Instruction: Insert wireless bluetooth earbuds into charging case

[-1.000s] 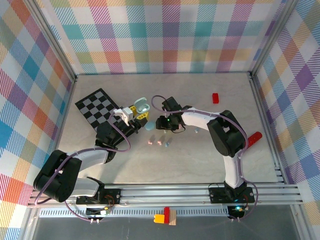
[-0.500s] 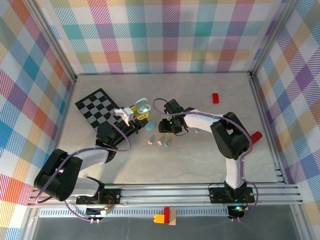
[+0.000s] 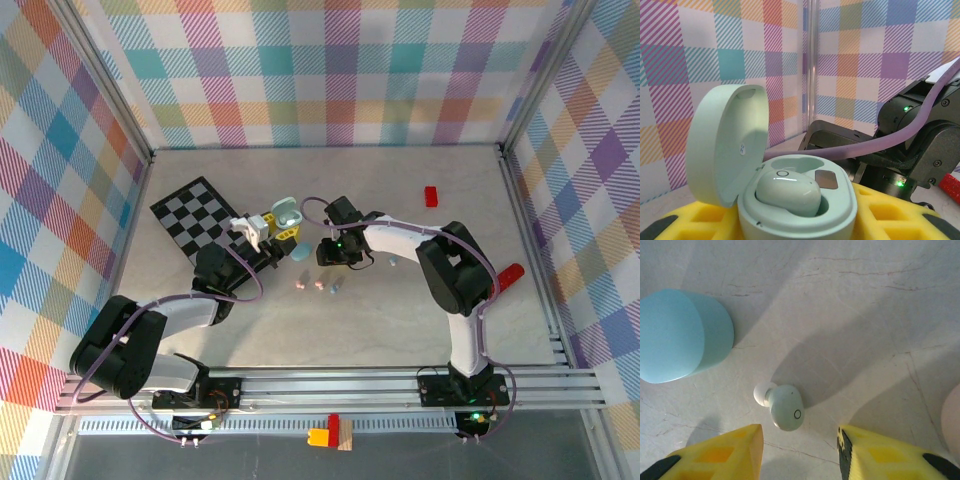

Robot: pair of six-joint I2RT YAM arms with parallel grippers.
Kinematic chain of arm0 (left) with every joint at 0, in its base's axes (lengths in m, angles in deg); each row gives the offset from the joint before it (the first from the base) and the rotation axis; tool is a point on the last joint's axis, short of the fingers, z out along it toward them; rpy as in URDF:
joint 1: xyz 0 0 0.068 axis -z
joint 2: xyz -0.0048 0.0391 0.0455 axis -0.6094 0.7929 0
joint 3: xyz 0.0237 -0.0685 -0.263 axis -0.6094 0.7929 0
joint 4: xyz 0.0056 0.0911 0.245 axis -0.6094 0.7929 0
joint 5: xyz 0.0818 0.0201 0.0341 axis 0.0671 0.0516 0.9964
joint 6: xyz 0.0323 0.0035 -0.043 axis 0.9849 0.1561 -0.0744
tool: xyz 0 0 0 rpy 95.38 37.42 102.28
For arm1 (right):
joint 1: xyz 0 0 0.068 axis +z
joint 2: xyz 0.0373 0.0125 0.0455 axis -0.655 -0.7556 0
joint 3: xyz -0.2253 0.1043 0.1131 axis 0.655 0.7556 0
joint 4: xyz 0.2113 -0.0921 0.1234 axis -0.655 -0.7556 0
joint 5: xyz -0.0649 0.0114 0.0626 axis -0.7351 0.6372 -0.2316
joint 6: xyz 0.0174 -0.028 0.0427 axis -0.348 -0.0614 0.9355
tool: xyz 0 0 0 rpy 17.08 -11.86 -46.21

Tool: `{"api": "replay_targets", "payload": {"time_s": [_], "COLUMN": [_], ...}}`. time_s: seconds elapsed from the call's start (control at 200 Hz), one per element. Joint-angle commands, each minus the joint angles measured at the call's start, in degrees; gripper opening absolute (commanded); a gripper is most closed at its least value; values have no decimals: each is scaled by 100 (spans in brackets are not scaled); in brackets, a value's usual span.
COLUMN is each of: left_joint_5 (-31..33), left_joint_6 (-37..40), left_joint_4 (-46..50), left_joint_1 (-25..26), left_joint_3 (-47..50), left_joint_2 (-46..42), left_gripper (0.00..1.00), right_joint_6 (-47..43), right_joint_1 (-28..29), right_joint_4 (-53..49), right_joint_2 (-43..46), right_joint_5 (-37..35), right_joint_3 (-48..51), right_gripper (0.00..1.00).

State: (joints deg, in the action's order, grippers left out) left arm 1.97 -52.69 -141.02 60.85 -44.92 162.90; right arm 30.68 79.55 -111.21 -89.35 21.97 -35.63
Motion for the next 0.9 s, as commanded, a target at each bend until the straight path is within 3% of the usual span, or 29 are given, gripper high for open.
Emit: {"api": "replay_targets", "payload": {"time_s": [0.0, 0.635, 0.895], "left_joint_5": [-94, -33, -24], "left_joint_6": [-77, -182, -178], "left_joint_4": [-246, -273, -276], "left_joint_1": [-55, -213, -239], "left_joint_3": [-135, -114, -77], "left_joint_2": [34, 121, 96], "left_gripper": [43, 43, 43], "right_joint_6": [-102, -131, 58], "right_joint_1": [21, 20, 68], "right_joint_4": [-197, -125, -20], "right_joint_2": [-54, -690, -292], "right_joint_5": [-35, 514, 961], "right_joint_3": [-185, -938, -419], "right_gripper": [46, 47, 46]}}
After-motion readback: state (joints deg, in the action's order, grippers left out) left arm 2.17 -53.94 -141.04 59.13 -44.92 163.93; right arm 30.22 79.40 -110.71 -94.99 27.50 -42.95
